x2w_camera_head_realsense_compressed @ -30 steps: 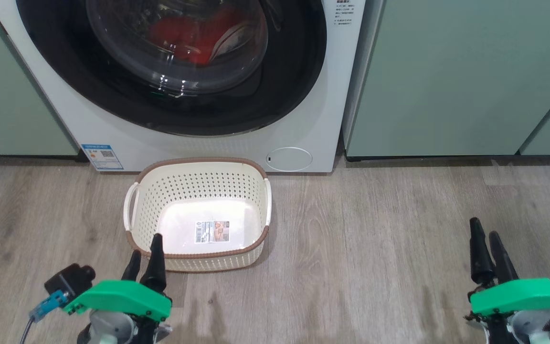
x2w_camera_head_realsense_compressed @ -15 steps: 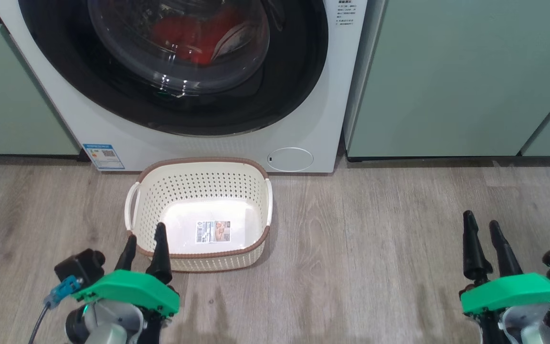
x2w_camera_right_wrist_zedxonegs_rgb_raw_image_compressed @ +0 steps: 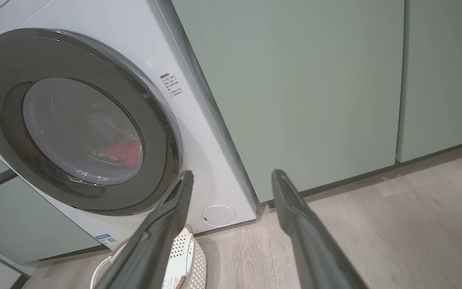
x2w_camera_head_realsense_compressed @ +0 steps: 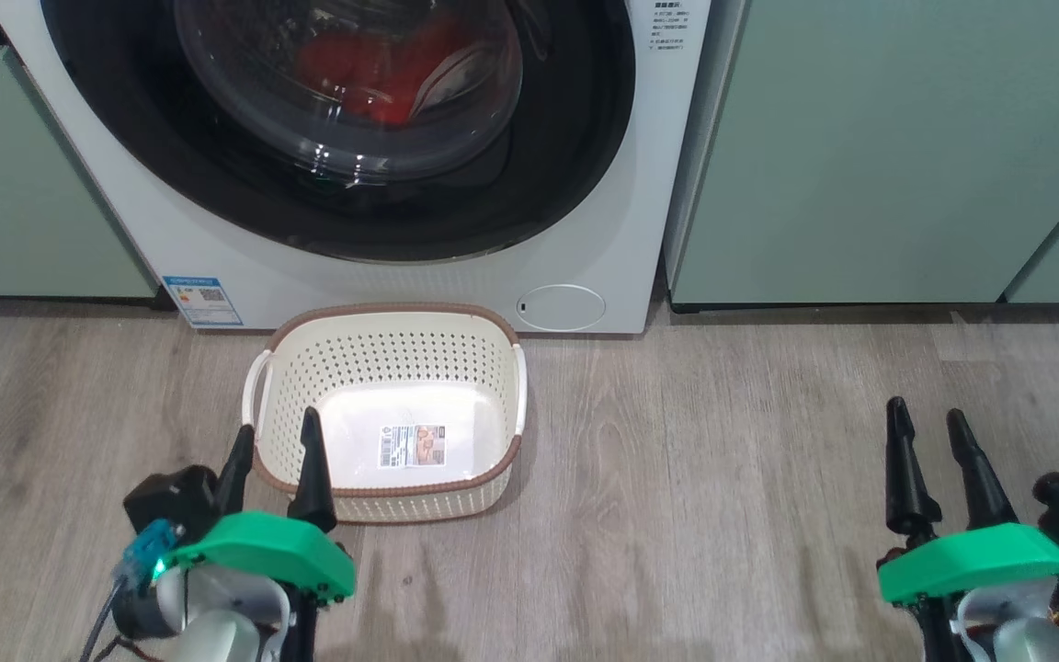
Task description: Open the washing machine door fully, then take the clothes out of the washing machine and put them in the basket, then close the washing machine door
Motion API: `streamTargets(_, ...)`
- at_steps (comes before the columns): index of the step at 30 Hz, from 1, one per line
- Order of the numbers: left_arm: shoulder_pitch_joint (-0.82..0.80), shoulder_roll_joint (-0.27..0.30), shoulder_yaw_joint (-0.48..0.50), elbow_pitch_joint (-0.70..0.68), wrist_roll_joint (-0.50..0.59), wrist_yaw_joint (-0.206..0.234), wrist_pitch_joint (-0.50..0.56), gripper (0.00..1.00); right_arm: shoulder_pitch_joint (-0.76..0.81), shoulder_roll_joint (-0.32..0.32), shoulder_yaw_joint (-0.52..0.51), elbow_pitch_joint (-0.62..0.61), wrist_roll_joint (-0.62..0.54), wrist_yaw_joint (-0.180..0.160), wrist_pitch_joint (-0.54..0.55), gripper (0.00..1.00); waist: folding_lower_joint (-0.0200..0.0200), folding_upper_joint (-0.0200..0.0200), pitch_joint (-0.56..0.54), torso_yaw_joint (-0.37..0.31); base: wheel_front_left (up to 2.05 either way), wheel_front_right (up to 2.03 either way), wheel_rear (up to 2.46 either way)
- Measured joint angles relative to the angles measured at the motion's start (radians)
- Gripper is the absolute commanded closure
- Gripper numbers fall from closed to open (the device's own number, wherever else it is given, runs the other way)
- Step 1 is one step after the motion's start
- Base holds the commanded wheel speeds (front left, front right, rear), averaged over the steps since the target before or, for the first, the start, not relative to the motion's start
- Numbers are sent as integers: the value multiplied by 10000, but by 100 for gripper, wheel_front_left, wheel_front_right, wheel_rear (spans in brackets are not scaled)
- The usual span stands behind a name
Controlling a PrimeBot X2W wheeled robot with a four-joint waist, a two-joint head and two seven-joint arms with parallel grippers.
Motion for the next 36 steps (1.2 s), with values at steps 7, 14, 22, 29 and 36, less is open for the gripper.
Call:
streamTargets(7, -75, 15, -13, -90, 800, 140, -198, 0, -189, -2, 2, -88, -803, 0, -213, 0, 0, 0, 27, 20, 0, 0, 0)
streamTargets(14, -104, -4, 13, -176, 1586, 211, -405, 0, -211, -2, 8, -201, -1643, 0, -401, 0, 0, 0, 30, 34, 0, 0, 0)
streamTargets(22, -198, -88, 249, -226, 2518, 255, -640, 0, -230, -4, 8, -215, -2332, 0, -625, 0, 0, 0, 61, 60, 0, 0, 0)
streamTargets(29, -198, -242, 619, -226, 3448, 255, -849, 0, -240, -8, 2, -211, -3018, 0, -838, 0, 0, 0, 70, 84, 0, 0, 0)
streamTargets(36, -203, -362, 955, -56, 4217, 148, -1087, 0, -384, -10, -44, -201, -3636, 0, -1049, 0, 0, 0, 83, 88, 0, 0, 0)
